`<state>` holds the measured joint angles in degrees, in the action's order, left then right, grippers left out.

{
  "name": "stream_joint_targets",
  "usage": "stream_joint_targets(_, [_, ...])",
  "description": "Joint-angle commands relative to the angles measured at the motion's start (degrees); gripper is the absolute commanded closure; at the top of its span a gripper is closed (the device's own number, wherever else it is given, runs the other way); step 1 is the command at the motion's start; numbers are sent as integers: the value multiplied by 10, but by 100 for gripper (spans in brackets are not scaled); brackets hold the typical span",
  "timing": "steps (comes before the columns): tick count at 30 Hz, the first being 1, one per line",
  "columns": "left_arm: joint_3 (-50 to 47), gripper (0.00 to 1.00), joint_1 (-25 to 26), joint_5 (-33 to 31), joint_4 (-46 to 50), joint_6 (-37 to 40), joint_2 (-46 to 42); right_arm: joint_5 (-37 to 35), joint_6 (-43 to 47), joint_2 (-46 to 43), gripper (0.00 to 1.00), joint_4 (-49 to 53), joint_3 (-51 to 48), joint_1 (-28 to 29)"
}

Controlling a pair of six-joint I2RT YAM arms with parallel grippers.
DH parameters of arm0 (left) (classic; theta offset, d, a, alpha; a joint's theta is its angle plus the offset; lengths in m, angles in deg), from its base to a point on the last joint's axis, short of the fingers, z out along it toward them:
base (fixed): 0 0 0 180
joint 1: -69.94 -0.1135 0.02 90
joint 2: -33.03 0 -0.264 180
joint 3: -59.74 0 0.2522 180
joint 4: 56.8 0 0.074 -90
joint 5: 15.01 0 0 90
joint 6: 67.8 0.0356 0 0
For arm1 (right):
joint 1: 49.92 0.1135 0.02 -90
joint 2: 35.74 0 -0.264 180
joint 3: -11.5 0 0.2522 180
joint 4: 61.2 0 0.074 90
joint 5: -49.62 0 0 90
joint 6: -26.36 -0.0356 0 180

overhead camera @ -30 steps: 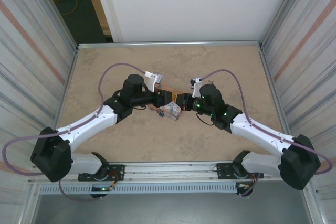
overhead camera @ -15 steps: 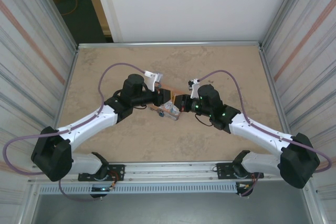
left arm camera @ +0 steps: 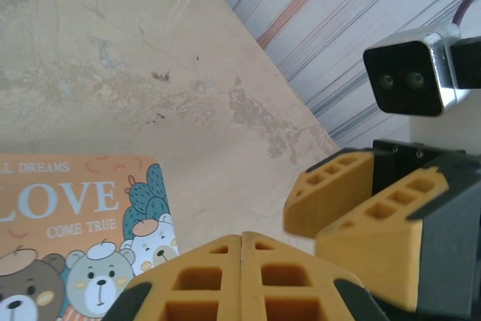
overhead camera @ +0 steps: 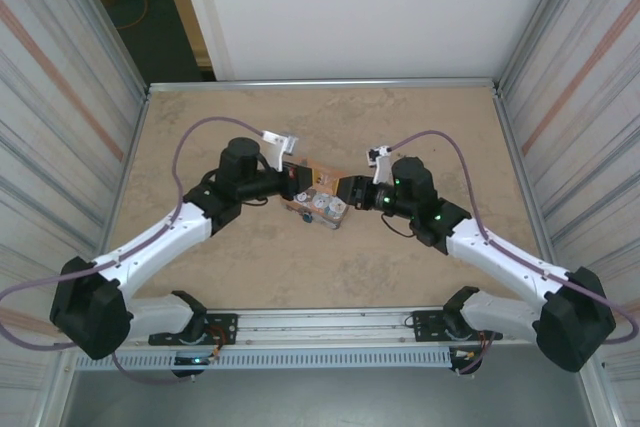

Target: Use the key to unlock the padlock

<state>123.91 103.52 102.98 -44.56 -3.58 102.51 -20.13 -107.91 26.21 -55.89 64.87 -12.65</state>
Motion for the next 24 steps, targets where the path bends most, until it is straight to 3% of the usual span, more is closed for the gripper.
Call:
stream_joint_targets(1, [34,100,-21,73,65,55,-25,92,20,-24,62,-33,-20,-20])
stream_joint_targets(5, [53,100,-28,117,122,99,-36,147,27,-21,53,-88,-16,-14])
stream_joint_targets(9, [64,100,-29,151,138,110,-37,166,44,7,50,-105,9,8])
stream_joint_targets(24, [65,100,-30,163,122,104,-33,167,52,72,65,-124,38,39])
